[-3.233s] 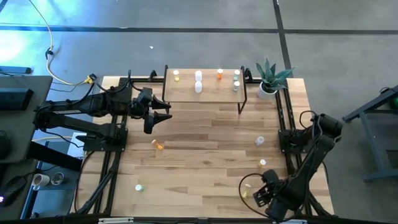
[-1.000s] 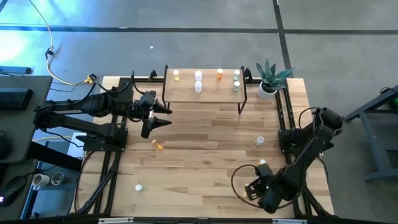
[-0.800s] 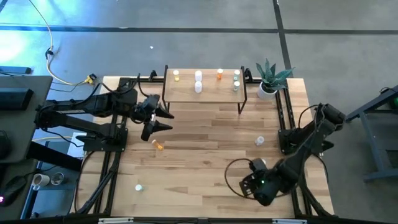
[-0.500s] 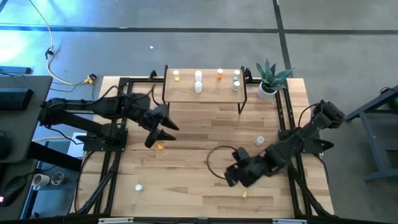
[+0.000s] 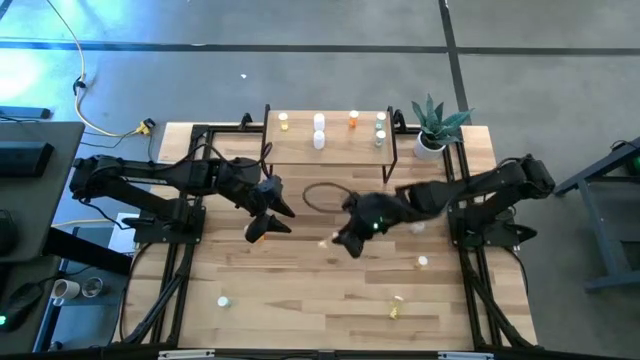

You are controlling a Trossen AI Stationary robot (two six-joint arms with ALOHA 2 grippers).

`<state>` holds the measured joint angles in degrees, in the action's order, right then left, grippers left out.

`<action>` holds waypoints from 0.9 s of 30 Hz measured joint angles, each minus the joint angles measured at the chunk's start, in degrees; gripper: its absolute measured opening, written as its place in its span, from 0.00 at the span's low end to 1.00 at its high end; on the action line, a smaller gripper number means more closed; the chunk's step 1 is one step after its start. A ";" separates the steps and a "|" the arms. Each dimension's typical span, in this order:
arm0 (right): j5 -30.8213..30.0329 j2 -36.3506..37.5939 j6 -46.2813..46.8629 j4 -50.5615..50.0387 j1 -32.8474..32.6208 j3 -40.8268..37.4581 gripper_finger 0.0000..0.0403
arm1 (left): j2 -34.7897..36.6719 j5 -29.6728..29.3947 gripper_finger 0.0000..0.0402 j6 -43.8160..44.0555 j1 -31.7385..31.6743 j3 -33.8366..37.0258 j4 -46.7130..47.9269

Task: Pick and place medicine bottles onto shelf by color
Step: Put the right yellow medicine bottle on the shelf aligned with the other yellow medicine bottle

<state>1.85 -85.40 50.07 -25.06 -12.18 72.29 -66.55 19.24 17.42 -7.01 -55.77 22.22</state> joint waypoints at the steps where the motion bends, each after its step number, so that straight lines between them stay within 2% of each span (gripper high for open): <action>1: 1.54 0.22 -1.83 0.38 1.44 0.00 0.26 | -0.29 -0.33 0.58 0.15 -0.09 0.01 -0.30; 11: 18.04 0.80 -16.56 6.94 12.04 0.42 0.26 | -1.61 -1.91 0.58 4.79 -1.30 0.00 -3.50; 19: 19.19 0.79 -28.71 2.54 15.91 6.38 0.26 | -1.61 -2.52 0.58 12.17 -3.21 0.00 -9.95; 27: 20.75 0.75 -35.04 -3.19 19.19 10.15 0.26 | -1.61 -2.16 0.58 15.40 -3.53 0.00 -17.98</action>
<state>22.60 -84.65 15.03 -28.25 7.00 82.44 -68.16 17.08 32.82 -10.55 -55.77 4.24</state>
